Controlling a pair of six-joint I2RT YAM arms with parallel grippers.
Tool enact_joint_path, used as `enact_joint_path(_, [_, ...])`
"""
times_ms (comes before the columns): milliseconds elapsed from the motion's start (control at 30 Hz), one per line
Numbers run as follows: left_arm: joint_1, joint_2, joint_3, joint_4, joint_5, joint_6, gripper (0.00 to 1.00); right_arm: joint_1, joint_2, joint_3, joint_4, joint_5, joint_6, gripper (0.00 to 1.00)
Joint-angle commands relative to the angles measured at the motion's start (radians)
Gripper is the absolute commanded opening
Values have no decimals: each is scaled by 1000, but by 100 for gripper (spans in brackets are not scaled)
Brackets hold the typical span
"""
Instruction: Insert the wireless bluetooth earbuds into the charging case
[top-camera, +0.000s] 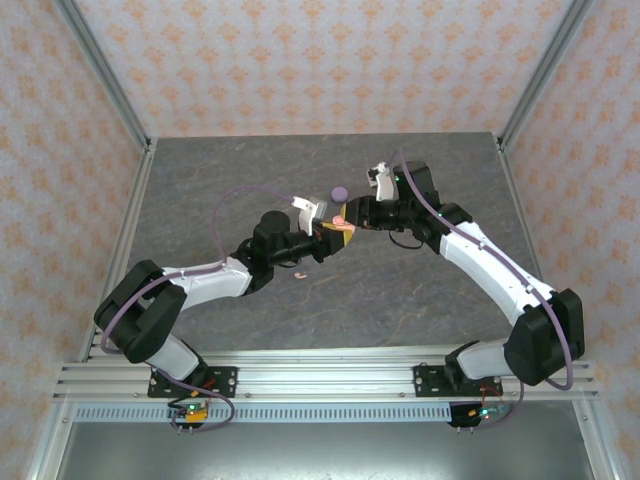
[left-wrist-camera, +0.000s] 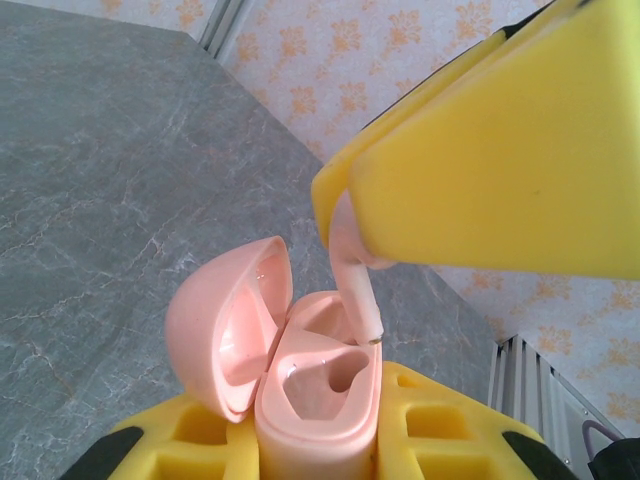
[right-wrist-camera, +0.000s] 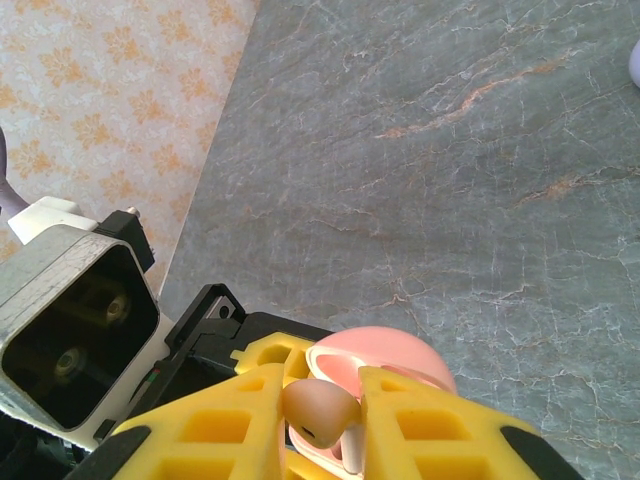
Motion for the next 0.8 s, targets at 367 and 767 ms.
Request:
enact_joint_path(367, [-7, -52, 30, 21, -4, -2, 11, 10, 3, 8, -13, 29, -26, 23])
enact_joint_path(767, [-7, -67, 34, 3, -43, 0, 11, 16, -11, 2, -39, 13, -40, 25])
